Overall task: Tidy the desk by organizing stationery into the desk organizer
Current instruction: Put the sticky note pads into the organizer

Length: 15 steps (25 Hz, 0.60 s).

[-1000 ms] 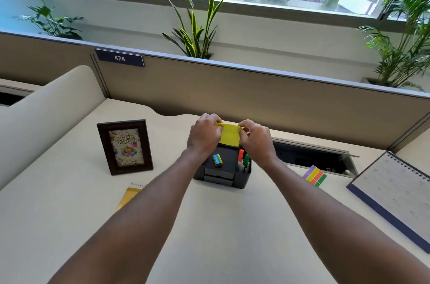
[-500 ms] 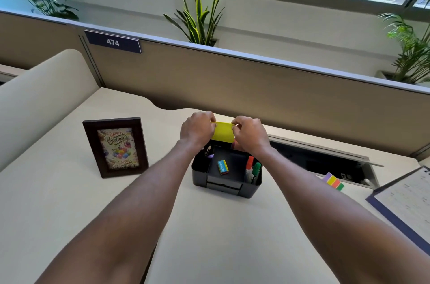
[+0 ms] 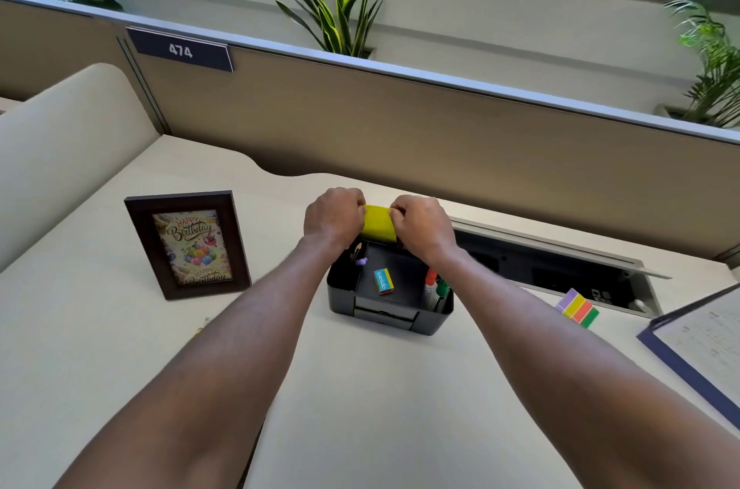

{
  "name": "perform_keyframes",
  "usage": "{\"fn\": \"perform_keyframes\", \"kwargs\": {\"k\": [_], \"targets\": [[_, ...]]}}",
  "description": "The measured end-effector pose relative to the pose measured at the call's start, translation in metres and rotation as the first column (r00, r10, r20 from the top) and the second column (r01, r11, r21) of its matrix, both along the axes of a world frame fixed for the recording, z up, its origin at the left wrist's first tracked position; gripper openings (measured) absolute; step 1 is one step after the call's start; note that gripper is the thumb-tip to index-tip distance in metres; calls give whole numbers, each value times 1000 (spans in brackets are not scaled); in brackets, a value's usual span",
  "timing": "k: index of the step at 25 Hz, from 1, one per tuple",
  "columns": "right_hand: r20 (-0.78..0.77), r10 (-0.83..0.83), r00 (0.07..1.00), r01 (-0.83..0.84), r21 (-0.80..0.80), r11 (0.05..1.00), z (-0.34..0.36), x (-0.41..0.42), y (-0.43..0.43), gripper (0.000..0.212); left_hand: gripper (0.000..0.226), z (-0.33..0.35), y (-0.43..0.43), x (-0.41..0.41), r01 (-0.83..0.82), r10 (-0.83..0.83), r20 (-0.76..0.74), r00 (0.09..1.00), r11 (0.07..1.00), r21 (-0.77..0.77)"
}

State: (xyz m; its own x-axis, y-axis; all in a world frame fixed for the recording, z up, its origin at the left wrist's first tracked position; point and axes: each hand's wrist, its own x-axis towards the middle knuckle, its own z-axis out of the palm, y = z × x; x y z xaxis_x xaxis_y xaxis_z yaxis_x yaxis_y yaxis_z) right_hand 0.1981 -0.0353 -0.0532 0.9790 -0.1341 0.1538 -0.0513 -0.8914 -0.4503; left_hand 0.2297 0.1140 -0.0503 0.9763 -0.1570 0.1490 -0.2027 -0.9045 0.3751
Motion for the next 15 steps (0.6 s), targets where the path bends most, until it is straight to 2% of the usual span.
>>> {"fn": "perform_keyframes", "kwargs": {"k": [4, 9, 12, 15], "targets": [[-15, -17, 1000, 17, 5, 1000, -4, 2, 0, 19, 20, 1, 2, 3, 20, -20, -2, 1000, 1000, 15], [-125, -51, 991, 35, -129, 991, -13, 1, -5, 22, 23, -15, -1, 5, 44, -41, -65, 997, 998, 46], [-106, -54, 993, 35, -171, 985, -13, 3, -7, 28, 38, -21, -7, 8, 67, -65, -31, 997, 996, 57], [-44, -36, 998, 31, -123, 992, -10, 1, -7, 31, 39, -16, -11, 7, 77, -79, 36, 996, 996, 54]]}}
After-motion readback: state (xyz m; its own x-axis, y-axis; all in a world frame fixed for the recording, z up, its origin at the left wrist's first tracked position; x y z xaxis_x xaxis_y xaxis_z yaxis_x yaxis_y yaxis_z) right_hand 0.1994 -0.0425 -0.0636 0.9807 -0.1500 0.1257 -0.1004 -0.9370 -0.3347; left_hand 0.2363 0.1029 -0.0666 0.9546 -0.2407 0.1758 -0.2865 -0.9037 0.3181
